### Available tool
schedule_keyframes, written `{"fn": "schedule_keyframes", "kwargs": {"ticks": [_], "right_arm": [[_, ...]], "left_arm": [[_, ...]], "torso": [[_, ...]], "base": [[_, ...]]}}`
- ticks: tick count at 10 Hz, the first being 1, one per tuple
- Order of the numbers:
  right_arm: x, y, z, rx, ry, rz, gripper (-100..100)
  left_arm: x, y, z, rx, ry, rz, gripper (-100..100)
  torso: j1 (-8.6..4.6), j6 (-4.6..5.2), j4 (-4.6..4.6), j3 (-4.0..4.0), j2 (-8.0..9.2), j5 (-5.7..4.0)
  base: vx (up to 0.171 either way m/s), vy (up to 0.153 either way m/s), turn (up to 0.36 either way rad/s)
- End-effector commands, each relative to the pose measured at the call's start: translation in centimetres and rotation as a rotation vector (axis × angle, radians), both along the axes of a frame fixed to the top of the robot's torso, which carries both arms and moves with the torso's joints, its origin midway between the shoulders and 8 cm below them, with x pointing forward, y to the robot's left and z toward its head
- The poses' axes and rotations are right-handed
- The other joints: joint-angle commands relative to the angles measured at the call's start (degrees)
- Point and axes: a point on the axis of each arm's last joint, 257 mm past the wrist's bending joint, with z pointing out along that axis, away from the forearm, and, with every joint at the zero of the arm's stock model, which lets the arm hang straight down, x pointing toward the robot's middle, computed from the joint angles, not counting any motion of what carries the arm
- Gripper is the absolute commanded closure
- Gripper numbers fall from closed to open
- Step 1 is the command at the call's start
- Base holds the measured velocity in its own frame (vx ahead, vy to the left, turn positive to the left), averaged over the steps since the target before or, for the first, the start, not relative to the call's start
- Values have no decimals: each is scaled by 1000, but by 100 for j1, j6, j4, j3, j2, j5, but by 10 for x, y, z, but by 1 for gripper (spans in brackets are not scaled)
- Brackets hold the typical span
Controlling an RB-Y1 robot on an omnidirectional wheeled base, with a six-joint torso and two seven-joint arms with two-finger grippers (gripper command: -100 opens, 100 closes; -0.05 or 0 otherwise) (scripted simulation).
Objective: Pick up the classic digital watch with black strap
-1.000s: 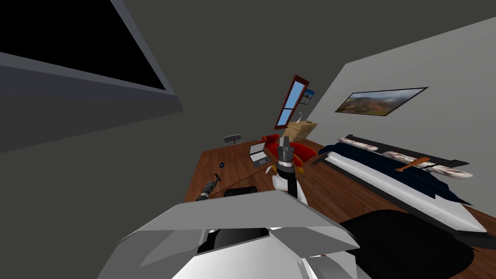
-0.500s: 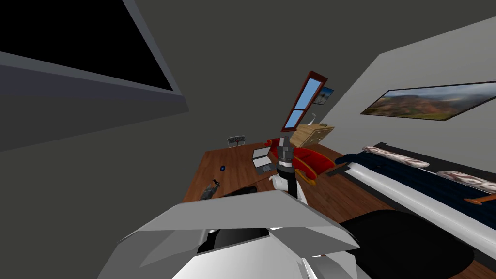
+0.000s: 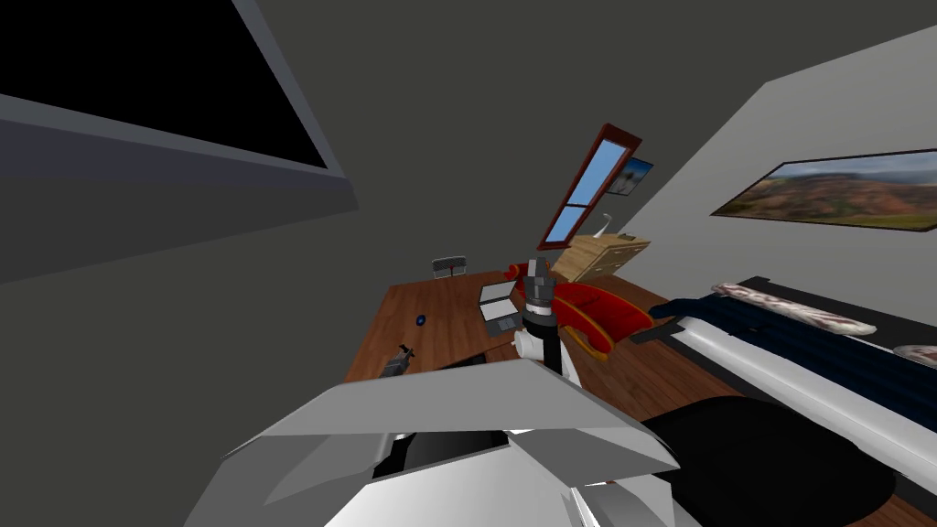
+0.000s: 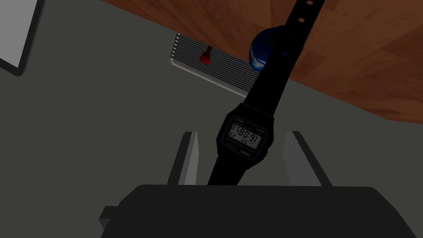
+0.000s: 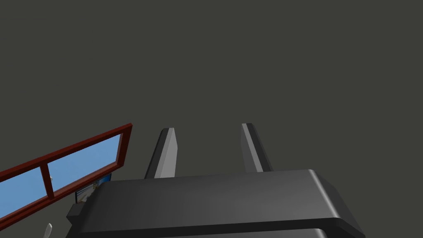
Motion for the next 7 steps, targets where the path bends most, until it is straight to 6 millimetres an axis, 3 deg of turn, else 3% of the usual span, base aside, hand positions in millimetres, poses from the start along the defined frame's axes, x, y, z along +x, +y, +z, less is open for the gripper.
{"fn": "schedule_keyframes", "kwargs": {"ticks": [1, 4, 5, 6, 7], "right_arm": [[0, 0, 0, 0, 0, 0, 0], [0, 0, 0, 0, 0, 0, 0], [0, 0, 0, 0, 0, 0, 0], [0, 0, 0, 0, 0, 0, 0], [0, 0, 0, 0, 0, 0, 0]], "left_arm": [[0, 0, 0, 0, 0, 0, 100], [0, 0, 0, 1, -1, -1, 100], [0, 0, 0, 0, -1, -1, 0], [9, 4, 1, 4, -4, 23, 100], [23, 13, 2, 10, -8, 61, 100]], "torso": [[0, 0, 0, 0, 0, 0], [3, -1, 1, 3, 6, 2], [3, 0, 1, 4, 7, 2], [3, 0, 1, 4, 7, 2], [8, 6, 6, 14, 24, 3]], "base": [[0, 0, 0], [0, 0, 0], [0, 0, 0], [-66, 20, -205], [-149, 53, -331]]}}
